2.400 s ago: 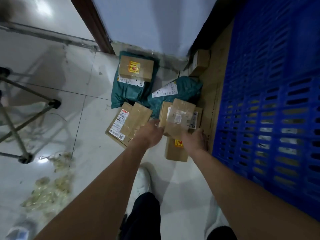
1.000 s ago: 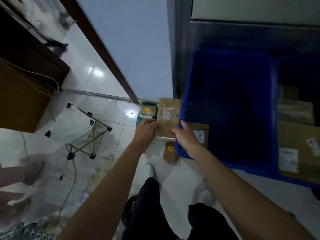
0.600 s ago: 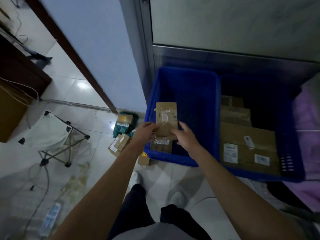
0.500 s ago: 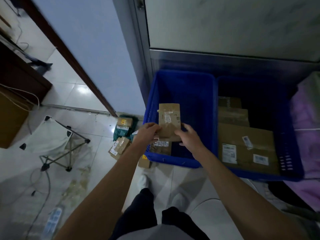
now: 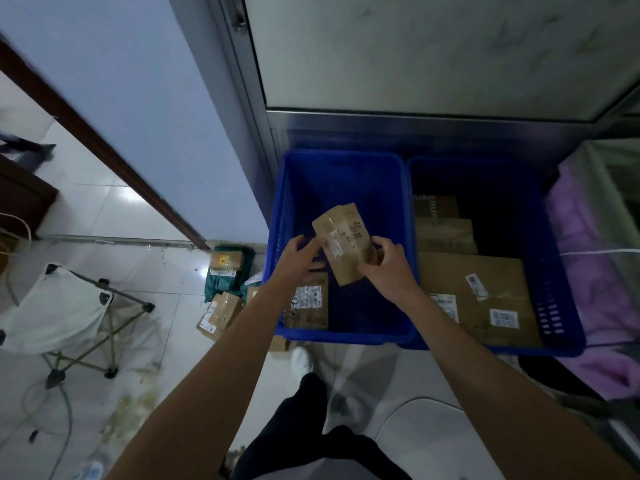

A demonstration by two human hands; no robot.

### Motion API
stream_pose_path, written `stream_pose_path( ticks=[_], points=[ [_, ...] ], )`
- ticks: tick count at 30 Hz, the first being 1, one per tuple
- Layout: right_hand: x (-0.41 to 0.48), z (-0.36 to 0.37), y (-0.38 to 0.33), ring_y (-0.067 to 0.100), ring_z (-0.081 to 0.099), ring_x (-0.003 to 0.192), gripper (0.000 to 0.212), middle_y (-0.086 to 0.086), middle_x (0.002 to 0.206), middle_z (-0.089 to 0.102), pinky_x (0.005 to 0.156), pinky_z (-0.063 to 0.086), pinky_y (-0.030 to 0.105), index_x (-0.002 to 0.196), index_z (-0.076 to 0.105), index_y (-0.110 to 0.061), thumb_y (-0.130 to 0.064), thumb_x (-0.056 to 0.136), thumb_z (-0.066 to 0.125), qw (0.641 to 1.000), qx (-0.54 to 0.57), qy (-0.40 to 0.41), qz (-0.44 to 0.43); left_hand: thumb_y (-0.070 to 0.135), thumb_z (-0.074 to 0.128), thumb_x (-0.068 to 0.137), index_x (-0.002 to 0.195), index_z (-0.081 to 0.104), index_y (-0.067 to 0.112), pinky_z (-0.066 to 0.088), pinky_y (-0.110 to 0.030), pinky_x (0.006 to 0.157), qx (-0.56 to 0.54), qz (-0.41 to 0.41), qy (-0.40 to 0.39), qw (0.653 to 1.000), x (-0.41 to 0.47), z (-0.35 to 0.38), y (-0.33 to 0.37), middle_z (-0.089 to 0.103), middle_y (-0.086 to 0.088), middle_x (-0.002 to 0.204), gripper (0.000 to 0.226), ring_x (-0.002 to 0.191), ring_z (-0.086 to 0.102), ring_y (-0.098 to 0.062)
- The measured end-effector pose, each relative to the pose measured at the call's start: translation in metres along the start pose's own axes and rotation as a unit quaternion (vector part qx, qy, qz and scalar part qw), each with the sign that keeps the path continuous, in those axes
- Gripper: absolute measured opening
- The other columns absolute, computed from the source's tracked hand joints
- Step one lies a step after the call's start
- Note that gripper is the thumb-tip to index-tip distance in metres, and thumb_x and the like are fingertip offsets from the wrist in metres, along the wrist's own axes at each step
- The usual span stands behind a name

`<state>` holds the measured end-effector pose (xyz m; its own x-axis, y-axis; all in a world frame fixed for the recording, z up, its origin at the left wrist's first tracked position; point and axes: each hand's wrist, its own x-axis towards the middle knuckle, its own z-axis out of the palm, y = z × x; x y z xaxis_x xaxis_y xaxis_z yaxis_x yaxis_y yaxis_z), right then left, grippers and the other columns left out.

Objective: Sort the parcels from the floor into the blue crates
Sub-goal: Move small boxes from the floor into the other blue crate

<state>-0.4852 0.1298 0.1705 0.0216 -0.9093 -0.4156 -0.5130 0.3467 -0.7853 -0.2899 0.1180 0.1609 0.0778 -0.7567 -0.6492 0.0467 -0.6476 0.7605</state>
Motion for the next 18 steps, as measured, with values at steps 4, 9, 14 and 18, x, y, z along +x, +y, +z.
stream_pose_path(
  ticks=[4, 9, 14, 18],
  points=[
    [0.023, -0.002, 0.003, 0.020, 0.046, 0.120, 0.078, 0.006, 0.135, 0.032, 0.099, 0.044, 0.030, 0.150, 0.037, -0.015, -0.025, 0.084, 0.078, 0.988, -0.147, 0.021, -0.034, 0.062, 0.065, 0.087, 0.158, 0.017, 0.030, 0.058, -0.035, 0.079, -0.017, -0.012, -0.032, 0.999, 0.031, -0.001, 0.009, 0.057, -0.007, 0.140, 0.092, 0.102, 0.071, -0.021],
    [0.050, 0.001, 0.013, 0.021, 0.047, 0.117, 0.064, 0.001, 0.128, 0.031, 0.087, 0.054, 0.039, 0.141, 0.043, -0.021, -0.022, 0.085, 0.073, 0.966, -0.243, 0.043, -0.082, 0.078, 0.062, 0.076, 0.144, 0.047, 0.023, 0.059, -0.035, 0.075, 0.050, -0.048, -0.075, 0.995, 0.070, 0.001, 0.016, 0.068, -0.003, 0.124, 0.089, 0.092, 0.075, -0.017],
    [0.065, 0.000, 0.025, 0.026, 0.039, 0.123, 0.058, 0.005, 0.135, 0.030, 0.075, 0.054, 0.042, 0.140, 0.043, -0.019, -0.005, 0.086, 0.058, 0.949, -0.287, 0.046, -0.122, 0.068, 0.063, 0.084, 0.115, 0.068, 0.026, 0.060, -0.045, 0.089, 0.002, -0.129, -0.090, 0.988, 0.094, 0.011, 0.011, 0.071, -0.010, 0.113, 0.052, 0.099, 0.072, -0.027],
    [0.082, 0.000, 0.049, 0.031, 0.036, 0.131, 0.060, 0.006, 0.150, 0.025, 0.074, 0.057, 0.044, 0.142, 0.042, -0.022, -0.001, 0.087, 0.056, 0.948, -0.288, 0.026, -0.134, 0.044, 0.066, 0.093, 0.112, 0.069, 0.017, 0.058, -0.045, 0.094, -0.028, -0.167, -0.079, 0.982, 0.112, 0.019, -0.004, 0.072, -0.010, 0.104, 0.032, 0.100, 0.069, -0.026]
  ],
)
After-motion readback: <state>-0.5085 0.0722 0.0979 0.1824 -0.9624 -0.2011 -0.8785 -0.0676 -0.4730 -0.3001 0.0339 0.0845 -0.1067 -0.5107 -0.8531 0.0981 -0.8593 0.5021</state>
